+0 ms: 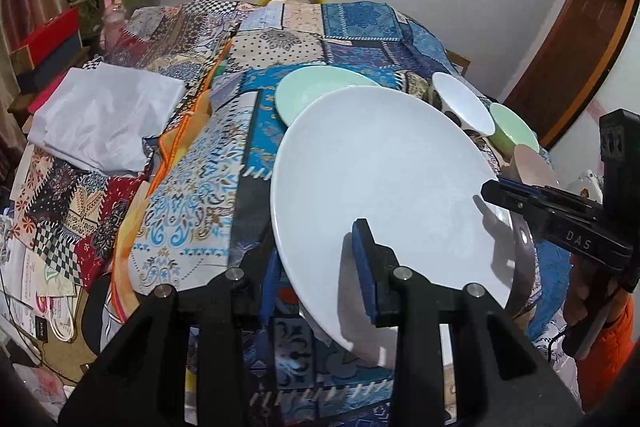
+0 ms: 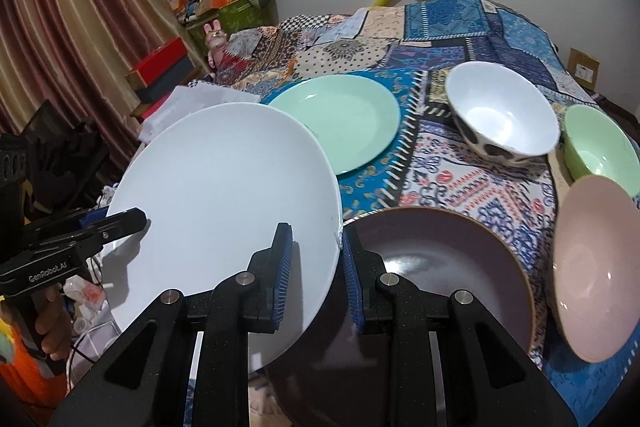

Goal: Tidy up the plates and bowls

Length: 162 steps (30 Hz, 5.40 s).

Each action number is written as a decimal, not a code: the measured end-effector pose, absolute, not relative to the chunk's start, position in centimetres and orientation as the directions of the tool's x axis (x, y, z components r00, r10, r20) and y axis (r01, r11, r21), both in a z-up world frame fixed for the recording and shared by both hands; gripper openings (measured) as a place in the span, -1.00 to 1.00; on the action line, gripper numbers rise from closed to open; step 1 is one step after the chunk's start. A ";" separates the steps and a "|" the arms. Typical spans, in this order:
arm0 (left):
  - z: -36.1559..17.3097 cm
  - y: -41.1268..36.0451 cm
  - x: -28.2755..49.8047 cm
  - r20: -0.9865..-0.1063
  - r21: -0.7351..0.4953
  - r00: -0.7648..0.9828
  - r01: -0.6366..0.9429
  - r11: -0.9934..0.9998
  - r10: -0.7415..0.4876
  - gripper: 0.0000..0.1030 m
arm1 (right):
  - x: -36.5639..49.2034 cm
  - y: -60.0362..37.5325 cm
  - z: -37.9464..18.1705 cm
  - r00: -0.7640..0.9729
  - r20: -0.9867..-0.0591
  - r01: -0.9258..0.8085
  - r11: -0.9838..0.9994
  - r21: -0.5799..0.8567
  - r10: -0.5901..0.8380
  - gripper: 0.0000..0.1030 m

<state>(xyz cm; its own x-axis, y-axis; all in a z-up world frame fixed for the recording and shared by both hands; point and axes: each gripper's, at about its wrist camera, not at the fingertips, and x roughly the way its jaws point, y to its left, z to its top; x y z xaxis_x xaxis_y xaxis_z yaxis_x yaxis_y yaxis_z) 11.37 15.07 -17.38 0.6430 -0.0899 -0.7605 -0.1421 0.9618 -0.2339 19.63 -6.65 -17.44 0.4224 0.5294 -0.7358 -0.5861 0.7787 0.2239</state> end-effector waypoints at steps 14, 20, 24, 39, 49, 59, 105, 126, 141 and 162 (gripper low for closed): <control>-17.7 9.9 12.9 -0.779 -0.215 0.614 -0.071 0.974 -0.127 -0.35 | 20.0 -12.0 -17.8 0.449 -0.729 -0.520 0.815 0.257 0.517 -0.56; -18.5 7.9 13.7 -0.798 -0.210 0.586 -0.049 0.976 -0.142 -0.35 | 19.9 -13.9 -18.4 0.454 -0.733 -0.495 0.828 0.265 0.506 -0.56; -19.2 6.9 14.3 -0.811 -0.206 0.566 -0.038 0.978 -0.149 -0.35 | 20.0 -14.8 -19.1 0.449 -0.742 -0.478 0.835 0.271 0.498 -0.56; -21.5 3.6 16.5 -0.849 -0.190 0.501 0.012 0.982 -0.170 -0.35 | 20.4 -18.0 -21.0 0.442 -0.761 -0.412 0.861 0.298 0.475 -0.56; -22.4 2.9 17.4 -0.861 -0.202 0.473 0.023 0.979 -0.189 -0.33 | 20.5 -19.0 -21.2 0.444 -0.766 -0.392 0.870 0.300 0.464 -0.56; -23.3 2.2 17.7 -0.877 -0.170 0.452 0.025 0.985 -0.163 -0.31 | 20.1 -19.0 -21.0 0.464 -0.774 -0.401 0.881 0.249 0.430 -0.56; -18.2 17.5 25.3 -0.773 -0.015 0.624 -0.195 0.981 0.112 0.59 | 28.8 -4.7 -17.5 0.471 -0.739 -0.564 0.808 0.167 0.481 0.04; -25.1 20.8 31.1 -0.848 -0.162 0.526 -0.128 0.978 -0.071 -0.39 | 34.5 -0.9 -22.4 0.364 -0.846 -0.548 0.824 0.145 0.390 -0.48; -25.2 19.2 31.6 -0.846 -0.111 0.531 -0.086 0.990 -0.049 -0.40 | 35.3 -0.5 -22.9 0.336 -0.850 -0.546 0.819 0.176 0.406 -0.53; -21.6 16.7 26.0 -0.808 -0.090 0.589 -0.069 0.994 -0.032 -0.39 | 30.5 -3.3 -20.2 0.389 -0.805 -0.560 0.809 0.179 0.447 -0.53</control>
